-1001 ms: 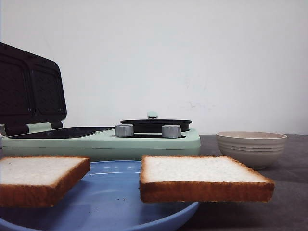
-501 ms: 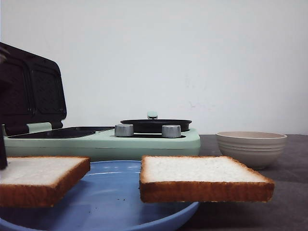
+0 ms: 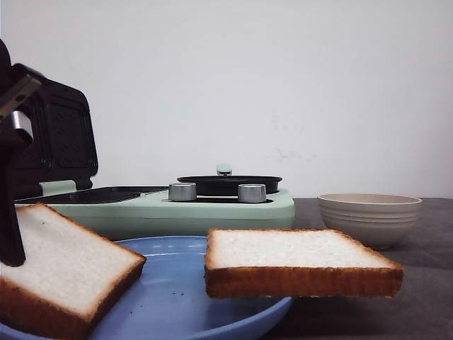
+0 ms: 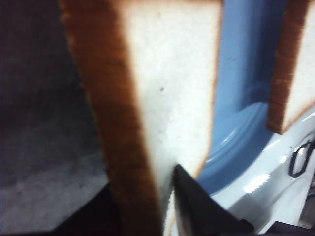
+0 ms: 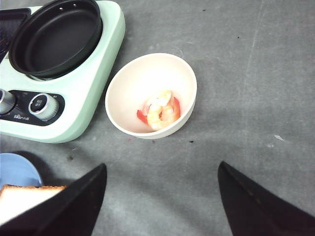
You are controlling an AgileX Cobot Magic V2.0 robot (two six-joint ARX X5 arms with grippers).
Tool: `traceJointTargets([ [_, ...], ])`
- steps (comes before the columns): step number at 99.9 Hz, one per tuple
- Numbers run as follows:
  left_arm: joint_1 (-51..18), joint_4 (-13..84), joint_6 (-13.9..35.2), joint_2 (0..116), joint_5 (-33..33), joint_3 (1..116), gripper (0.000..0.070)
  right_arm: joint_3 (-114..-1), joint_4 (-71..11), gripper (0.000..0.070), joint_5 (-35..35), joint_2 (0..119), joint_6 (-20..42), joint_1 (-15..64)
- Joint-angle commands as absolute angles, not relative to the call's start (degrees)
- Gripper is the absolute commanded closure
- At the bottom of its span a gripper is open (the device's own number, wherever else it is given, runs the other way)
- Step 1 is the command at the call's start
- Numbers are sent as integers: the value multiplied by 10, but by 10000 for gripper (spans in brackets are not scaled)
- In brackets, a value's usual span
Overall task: Make breakfast with bread and shrimp
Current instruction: 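Lower the left gripper onto the bread slice nearest it and grasp its edge, then lift the bread slice with the left gripper toward the sandwich press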
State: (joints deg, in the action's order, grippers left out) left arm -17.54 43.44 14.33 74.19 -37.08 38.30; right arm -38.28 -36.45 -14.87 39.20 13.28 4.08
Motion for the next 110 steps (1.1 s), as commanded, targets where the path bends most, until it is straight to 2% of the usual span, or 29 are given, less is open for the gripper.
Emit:
traceJointTargets([
  [1,-178,435,137,745,-360,388,697,-392,-361,254,-150,396,126,41],
  [39,-178,389,158,651,-341,389,697,-392,-361,254,-150,396,126,41],
  [75,-178,319,159,534,-239,389,697,-392,-361,254,-150,396,126,41],
  [110,-179,217,150,517,-226,389,696,-392,-361,254,-150,396,126,41],
])
